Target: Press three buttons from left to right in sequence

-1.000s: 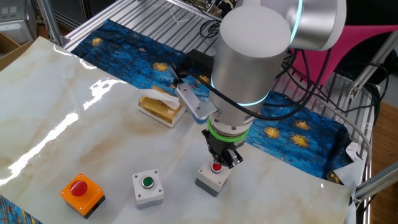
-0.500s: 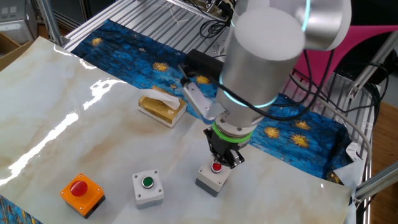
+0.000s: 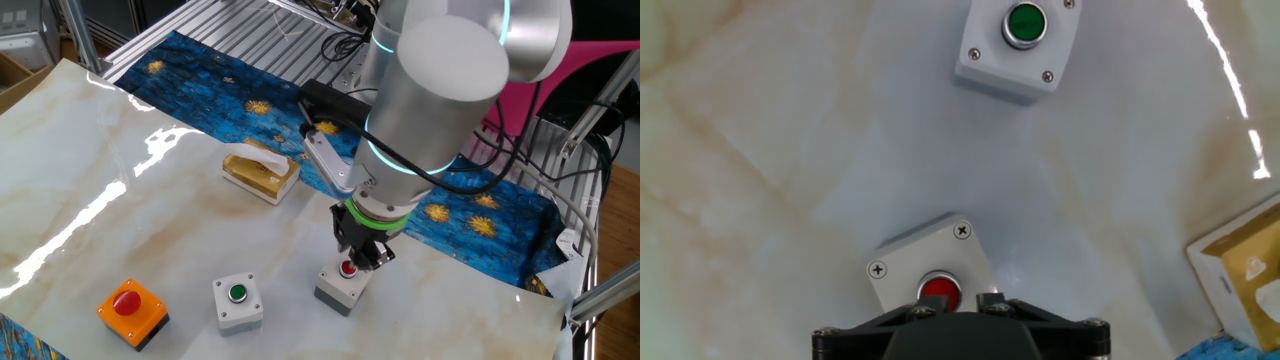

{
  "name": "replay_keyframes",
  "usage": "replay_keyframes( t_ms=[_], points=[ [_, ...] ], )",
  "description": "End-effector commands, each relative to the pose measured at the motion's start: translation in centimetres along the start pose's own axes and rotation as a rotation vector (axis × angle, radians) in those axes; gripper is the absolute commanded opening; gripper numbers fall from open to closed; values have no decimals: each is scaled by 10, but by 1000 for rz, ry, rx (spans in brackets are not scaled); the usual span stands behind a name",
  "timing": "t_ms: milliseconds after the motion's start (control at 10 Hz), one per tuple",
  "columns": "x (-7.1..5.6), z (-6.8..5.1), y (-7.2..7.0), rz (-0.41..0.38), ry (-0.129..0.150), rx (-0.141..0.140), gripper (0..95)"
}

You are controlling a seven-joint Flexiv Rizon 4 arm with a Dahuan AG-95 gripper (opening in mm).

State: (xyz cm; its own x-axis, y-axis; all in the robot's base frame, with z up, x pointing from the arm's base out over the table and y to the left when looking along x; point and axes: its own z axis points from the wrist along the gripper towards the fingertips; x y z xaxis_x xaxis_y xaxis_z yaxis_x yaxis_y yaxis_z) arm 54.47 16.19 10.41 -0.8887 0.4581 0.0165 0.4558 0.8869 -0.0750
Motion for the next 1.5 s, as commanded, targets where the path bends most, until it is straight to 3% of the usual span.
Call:
replay_keyframes(
  t_ms=[100, 800, 900, 1500],
  points=[
    [0, 1, 1, -14, 0, 0, 570],
    [-1, -2, -5, -58, 18, -5, 570],
    [-1, -3, -6, -59, 20, -6, 760],
    [-9, -2, -12, -97, 34, -35, 760]
  ],
)
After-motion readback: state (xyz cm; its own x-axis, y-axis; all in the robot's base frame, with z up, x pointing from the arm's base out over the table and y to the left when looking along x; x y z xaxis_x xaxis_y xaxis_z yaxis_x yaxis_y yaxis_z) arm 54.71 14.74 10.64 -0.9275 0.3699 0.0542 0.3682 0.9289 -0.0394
